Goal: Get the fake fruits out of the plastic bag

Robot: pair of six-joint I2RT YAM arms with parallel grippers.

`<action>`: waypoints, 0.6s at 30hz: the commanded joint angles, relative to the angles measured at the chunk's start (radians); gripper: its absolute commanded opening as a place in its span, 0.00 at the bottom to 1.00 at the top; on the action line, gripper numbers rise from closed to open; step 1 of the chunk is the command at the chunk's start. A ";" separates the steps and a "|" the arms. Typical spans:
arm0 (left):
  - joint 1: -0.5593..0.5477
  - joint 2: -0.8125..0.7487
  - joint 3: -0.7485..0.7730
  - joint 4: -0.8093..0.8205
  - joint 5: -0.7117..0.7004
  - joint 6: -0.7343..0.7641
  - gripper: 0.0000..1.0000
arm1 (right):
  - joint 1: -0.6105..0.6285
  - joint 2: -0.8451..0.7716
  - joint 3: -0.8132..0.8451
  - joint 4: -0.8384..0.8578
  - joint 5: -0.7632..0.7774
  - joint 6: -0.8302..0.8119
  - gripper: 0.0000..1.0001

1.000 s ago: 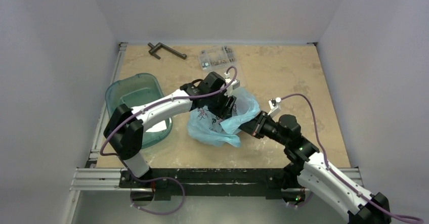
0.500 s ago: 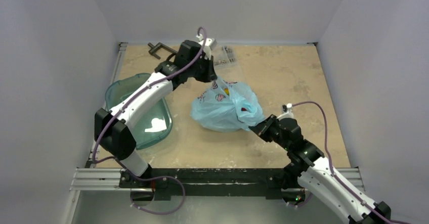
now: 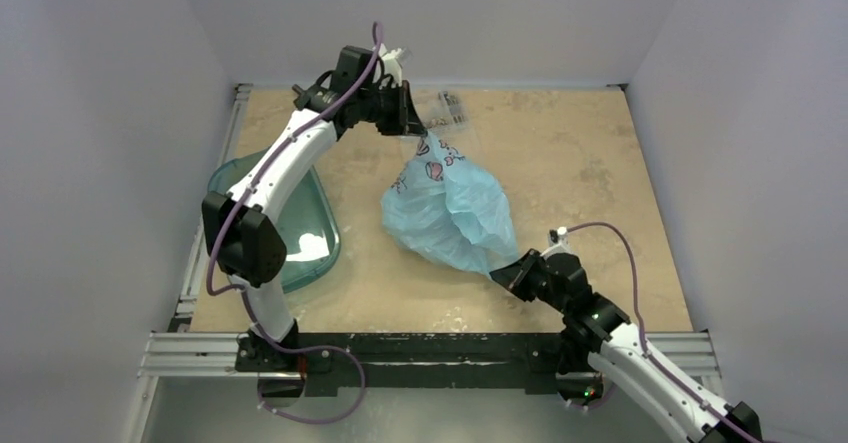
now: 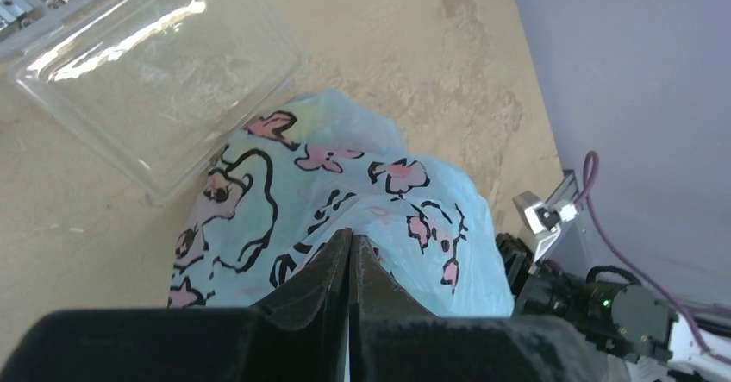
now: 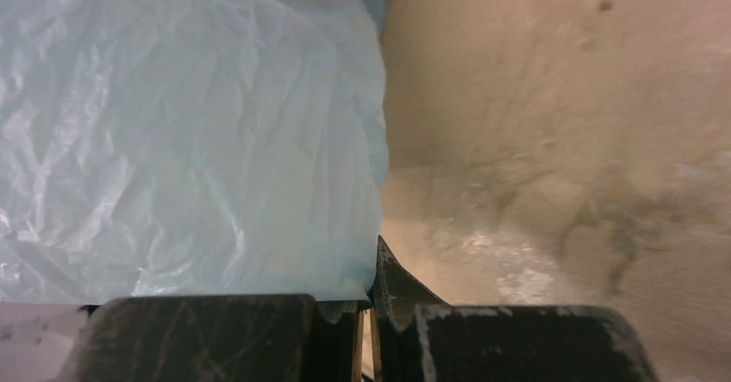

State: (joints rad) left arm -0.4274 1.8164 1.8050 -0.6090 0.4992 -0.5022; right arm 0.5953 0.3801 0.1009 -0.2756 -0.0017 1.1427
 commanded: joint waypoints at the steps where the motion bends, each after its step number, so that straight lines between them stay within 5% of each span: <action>1: 0.009 -0.062 0.068 -0.206 0.007 0.156 0.08 | 0.003 0.022 -0.005 0.268 -0.184 -0.125 0.00; 5: 0.002 -0.239 -0.091 -0.202 -0.025 0.171 0.35 | 0.003 0.146 0.103 0.278 -0.236 -0.249 0.00; 8: -0.012 -0.365 -0.225 -0.187 -0.046 0.157 0.85 | 0.003 0.211 0.191 0.205 -0.212 -0.339 0.04; 9: -0.021 -0.403 -0.254 -0.196 -0.061 0.150 0.93 | 0.003 0.221 0.208 0.200 -0.216 -0.353 0.09; 15: -0.195 -0.611 -0.447 -0.196 -0.175 0.140 0.86 | 0.002 0.236 0.336 0.056 -0.163 -0.459 0.68; 18: -0.267 -0.686 -0.553 -0.126 -0.216 0.081 0.75 | 0.003 0.235 0.421 -0.027 -0.129 -0.537 0.86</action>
State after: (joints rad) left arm -0.6201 1.1893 1.3697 -0.7971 0.3717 -0.3748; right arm 0.5957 0.6144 0.3992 -0.1822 -0.1738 0.7517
